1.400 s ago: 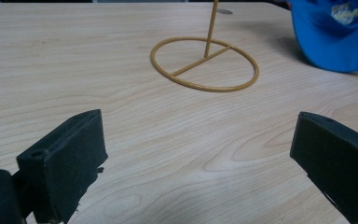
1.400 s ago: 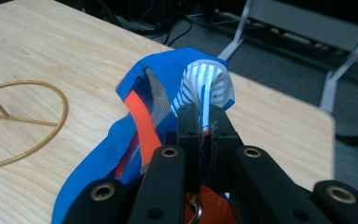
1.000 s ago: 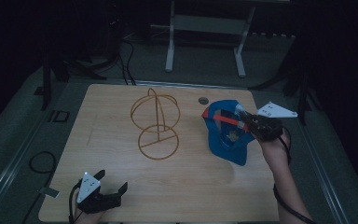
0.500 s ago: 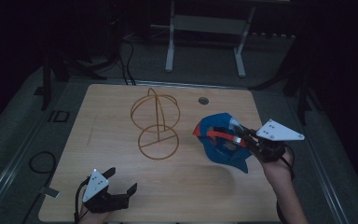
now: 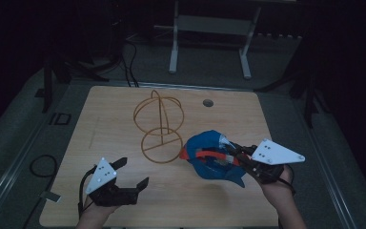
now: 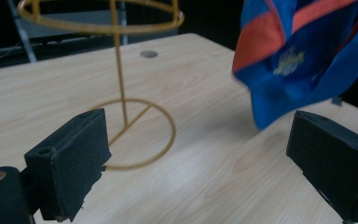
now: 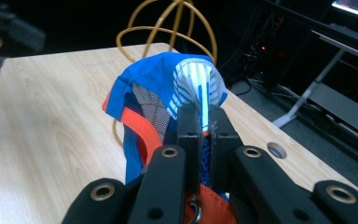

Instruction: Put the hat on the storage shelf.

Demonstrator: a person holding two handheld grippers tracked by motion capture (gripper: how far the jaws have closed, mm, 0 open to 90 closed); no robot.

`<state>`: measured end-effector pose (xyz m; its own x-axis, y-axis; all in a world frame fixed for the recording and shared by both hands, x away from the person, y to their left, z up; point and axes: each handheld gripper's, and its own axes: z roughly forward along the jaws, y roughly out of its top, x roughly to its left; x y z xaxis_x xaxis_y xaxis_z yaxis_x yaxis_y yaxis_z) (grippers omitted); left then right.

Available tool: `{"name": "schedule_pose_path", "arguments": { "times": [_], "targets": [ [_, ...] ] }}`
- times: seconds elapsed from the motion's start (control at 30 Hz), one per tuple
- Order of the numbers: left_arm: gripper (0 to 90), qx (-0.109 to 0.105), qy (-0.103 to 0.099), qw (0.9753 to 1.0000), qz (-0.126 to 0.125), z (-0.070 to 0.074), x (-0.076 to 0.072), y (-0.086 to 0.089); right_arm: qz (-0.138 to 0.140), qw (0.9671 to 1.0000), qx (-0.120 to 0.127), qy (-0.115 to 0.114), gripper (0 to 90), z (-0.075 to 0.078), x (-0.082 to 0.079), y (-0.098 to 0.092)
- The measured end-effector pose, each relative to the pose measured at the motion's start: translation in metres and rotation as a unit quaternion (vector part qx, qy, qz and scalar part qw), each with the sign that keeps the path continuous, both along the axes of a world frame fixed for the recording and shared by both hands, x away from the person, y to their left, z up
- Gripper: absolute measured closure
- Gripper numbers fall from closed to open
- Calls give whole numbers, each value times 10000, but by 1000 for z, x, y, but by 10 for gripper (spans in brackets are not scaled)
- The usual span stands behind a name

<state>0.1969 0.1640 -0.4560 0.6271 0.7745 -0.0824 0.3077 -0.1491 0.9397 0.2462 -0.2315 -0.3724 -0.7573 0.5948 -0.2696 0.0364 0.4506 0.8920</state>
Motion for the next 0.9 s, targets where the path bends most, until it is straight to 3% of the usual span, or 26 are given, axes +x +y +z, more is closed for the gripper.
{"name": "schedule_pose_path", "arguments": {
  "times": [0.13,0.27,0.4,0.47,0.6,0.73,0.83,0.9],
  "targets": [
    [61,77,-55,9998,-163,13,5,-9,121,9999,33,-4,862,0,-5,5],
    [61,119,-80,9987,-481,33,16,-25,307,9995,13,-79,862,2,-13,12],
    [60,298,-95,9974,-646,44,24,-41,478,9988,32,-114,862,4,-20,18],
    [61,437,-246,9964,-686,47,23,-51,545,9984,79,-146,862,4,-24,21],
    [95,359,-237,9946,-940,53,26,-63,699,9974,38,-187,862,6,-30,28],
    [137,268,-92,9921,-1224,55,32,-68,847,9962,-14,-222,862,6,-35,34],
    [152,180,63,9908,-1343,53,36,-70,928,9955,-41,-210,862,4,-37,37],
    [181,175,54,9904,-1369,51,38,-72,944,9953,-59,-193,862,3,-36,38]
  ]
}}
